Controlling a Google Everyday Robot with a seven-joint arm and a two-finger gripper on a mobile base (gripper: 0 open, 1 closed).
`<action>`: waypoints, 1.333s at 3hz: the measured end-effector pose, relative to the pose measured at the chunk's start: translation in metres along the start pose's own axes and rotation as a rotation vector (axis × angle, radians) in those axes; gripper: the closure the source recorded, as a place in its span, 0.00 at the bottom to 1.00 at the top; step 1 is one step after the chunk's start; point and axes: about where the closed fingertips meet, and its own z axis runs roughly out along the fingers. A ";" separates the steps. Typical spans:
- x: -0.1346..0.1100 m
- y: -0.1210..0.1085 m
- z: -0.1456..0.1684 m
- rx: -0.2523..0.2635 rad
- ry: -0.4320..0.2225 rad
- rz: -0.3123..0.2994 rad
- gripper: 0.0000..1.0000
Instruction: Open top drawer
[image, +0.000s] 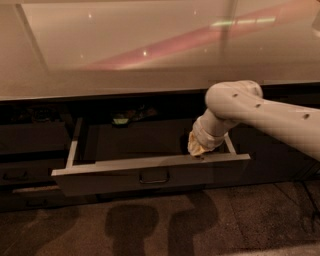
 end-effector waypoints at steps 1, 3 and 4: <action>0.013 0.008 -0.004 0.078 -0.201 0.047 1.00; 0.022 0.015 -0.015 0.128 -0.256 0.059 1.00; 0.024 0.015 -0.001 0.079 -0.219 0.071 1.00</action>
Offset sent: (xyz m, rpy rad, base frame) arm -0.0003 -0.0114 -0.0010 0.1759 0.0176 -0.0022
